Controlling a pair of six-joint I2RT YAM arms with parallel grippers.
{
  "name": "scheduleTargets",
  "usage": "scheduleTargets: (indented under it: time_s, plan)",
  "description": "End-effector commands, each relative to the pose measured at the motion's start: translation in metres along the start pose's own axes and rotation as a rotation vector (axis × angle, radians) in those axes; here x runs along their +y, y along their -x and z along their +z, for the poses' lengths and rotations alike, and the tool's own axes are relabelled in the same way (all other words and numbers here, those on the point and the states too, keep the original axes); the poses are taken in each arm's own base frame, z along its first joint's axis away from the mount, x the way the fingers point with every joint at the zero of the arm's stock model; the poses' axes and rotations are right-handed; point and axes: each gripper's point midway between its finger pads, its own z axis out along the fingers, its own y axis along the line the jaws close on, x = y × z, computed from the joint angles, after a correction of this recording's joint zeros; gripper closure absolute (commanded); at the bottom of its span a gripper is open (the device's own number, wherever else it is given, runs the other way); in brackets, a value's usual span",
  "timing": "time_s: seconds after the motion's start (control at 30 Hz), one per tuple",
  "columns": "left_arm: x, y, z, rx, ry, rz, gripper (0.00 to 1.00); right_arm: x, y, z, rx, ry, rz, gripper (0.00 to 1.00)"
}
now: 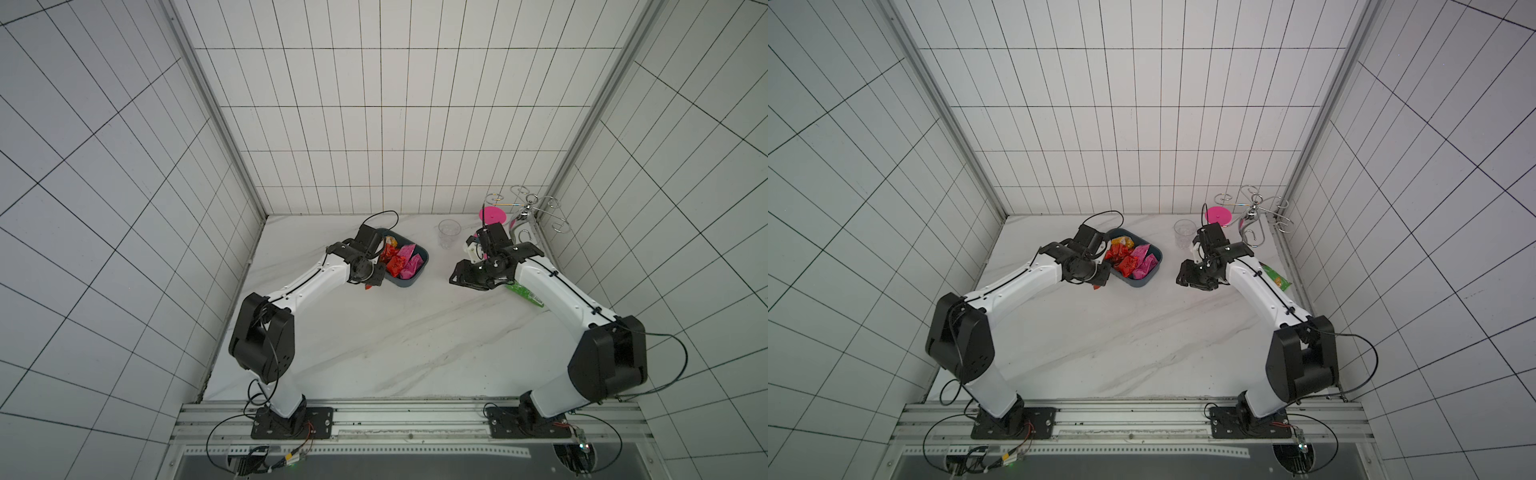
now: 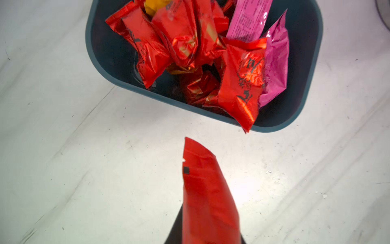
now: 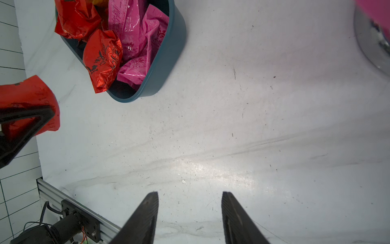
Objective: Put the tea bags into the storage box
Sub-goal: Pick up the tea bag from the center of the board, then place the tea bag in the storage box.
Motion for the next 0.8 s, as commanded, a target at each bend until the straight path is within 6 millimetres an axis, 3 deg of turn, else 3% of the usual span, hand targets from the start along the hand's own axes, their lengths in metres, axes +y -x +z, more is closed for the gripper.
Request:
scheduleTargets:
  time_s: [0.0,0.2,0.4,0.63,0.77]
  plan:
    - [-0.016,0.026,-0.015,-0.039,-0.069,-0.017,0.82,0.001,0.001,-0.003,-0.011,0.004,0.000,0.47]
    - [-0.054,0.065,-0.004,-0.055,-0.214,-0.014,0.80,-0.005,-0.002,-0.007,-0.025,-0.020,0.000,0.47]
    - [-0.090,0.075,0.027,-0.031,-0.254,0.065,0.80,-0.012,-0.009,-0.010,-0.035,-0.047,0.001,0.47]
    - [-0.101,0.068,0.066,0.044,-0.305,0.099,0.80,-0.021,-0.017,-0.014,-0.044,-0.070,0.004,0.47]
    - [-0.093,0.061,0.086,0.079,-0.258,0.107,0.79,-0.026,-0.017,-0.017,-0.052,-0.080,0.009,0.47]
